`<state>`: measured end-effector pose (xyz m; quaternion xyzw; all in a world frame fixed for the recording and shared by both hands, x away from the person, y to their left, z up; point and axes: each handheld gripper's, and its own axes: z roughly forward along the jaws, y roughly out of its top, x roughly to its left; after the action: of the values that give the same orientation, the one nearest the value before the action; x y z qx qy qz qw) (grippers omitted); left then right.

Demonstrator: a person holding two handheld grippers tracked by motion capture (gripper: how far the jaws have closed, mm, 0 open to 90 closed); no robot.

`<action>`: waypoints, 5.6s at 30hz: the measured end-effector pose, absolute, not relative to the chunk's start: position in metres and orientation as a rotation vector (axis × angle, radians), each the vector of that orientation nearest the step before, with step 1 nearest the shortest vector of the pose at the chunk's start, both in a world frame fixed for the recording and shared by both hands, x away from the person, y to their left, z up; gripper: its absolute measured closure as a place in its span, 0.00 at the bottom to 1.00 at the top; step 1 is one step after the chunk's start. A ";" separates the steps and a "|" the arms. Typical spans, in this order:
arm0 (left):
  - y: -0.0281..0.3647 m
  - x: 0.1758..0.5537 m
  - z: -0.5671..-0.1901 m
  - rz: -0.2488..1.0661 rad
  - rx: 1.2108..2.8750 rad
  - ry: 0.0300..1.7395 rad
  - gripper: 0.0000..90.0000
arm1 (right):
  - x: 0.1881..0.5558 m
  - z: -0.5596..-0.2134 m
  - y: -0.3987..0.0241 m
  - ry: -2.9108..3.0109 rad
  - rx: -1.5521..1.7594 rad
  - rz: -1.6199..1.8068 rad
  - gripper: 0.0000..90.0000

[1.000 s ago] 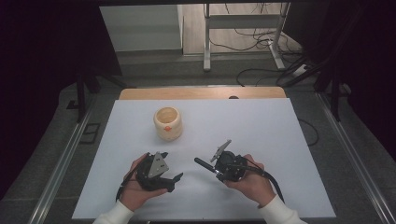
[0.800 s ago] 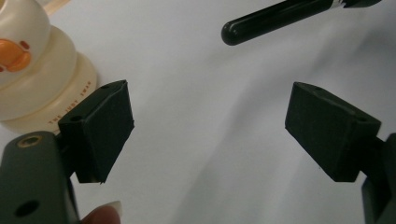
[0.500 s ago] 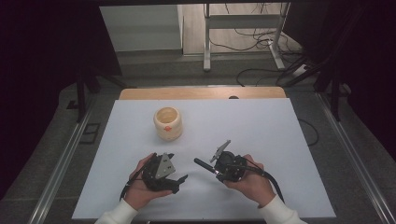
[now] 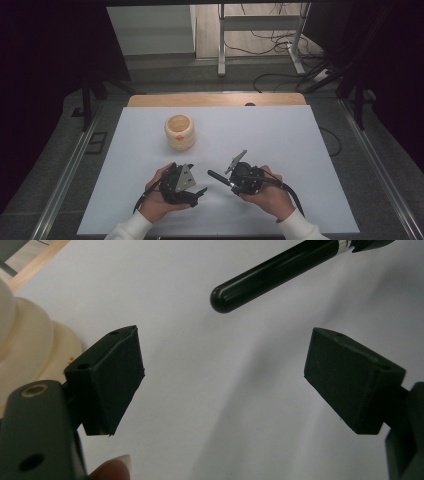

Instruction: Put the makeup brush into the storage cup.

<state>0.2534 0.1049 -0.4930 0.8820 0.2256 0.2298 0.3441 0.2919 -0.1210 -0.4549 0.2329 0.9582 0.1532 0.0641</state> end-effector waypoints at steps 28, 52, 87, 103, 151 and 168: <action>0.076 0.263 -0.501 0.582 2.359 0.461 0.23 | 0.293 -0.457 -0.122 2.912 0.706 0.463 0.79; 0.064 0.267 -0.505 0.569 2.388 0.400 0.26 | 0.293 -0.460 -0.120 2.941 0.679 0.460 0.79; 0.044 0.255 -0.511 0.597 2.493 0.154 0.75 | 0.291 -0.457 -0.120 2.982 0.643 0.524 0.78; 0.048 0.256 -0.506 0.532 2.461 0.155 0.83 | 0.300 -0.439 -0.137 2.868 0.769 0.756 0.62; 0.114 0.282 -0.483 0.368 2.149 0.521 0.83 | 0.310 -0.453 -0.245 2.506 1.075 1.055 0.33; 0.130 0.282 -0.477 0.395 2.093 0.566 0.83 | 0.299 -0.474 -0.272 2.442 1.074 1.095 0.29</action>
<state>0.2817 0.1302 -0.4773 0.8473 0.2290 0.1599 0.4518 0.2993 -0.2717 -0.4738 0.3694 0.8397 0.3766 0.1286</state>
